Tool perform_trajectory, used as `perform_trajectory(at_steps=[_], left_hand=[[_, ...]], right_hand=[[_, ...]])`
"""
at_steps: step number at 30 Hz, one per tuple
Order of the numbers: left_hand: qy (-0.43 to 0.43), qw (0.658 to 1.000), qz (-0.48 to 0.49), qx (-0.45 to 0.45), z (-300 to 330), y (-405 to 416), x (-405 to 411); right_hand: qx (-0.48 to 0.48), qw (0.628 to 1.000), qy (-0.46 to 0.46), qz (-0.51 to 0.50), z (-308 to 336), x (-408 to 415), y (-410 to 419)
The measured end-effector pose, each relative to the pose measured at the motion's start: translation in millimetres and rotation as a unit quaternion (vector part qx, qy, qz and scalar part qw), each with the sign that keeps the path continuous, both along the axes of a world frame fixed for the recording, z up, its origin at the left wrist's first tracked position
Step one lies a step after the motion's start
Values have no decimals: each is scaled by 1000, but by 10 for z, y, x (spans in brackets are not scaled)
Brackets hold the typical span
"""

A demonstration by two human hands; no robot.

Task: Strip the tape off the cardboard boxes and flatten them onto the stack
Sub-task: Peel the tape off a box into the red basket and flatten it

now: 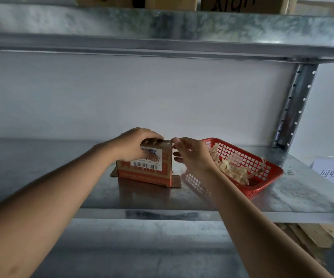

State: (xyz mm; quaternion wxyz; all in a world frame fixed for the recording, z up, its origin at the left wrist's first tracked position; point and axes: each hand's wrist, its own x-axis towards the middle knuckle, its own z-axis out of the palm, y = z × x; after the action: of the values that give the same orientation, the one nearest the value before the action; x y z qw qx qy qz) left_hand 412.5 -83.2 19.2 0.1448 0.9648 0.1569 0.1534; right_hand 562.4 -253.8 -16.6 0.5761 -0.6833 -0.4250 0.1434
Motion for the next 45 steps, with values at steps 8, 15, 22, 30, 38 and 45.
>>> perform_trajectory(at_steps=[8,15,22,30,38,45], left_hand=[[16,998,0,-56,8,51,14],[9,997,1,-76,-18,69,-13],[1,997,-7,-78,-28,61,-11],[-14,997,-6,-80,-48,51,-34],[15,997,-15,-78,-22,72,-18],[19,998,-11,-61,-37,79,-5]], right_hand=[[61,979,183,-70,-84,-144,18],[26,971,230,-56,48,-171,2],[-43,947,314,-46,142,-213,-14],[-126,929,346,-47,150,-160,105],[-208,933,292,-48,265,-272,88],[-133,962,226,-74,268,-239,114]])
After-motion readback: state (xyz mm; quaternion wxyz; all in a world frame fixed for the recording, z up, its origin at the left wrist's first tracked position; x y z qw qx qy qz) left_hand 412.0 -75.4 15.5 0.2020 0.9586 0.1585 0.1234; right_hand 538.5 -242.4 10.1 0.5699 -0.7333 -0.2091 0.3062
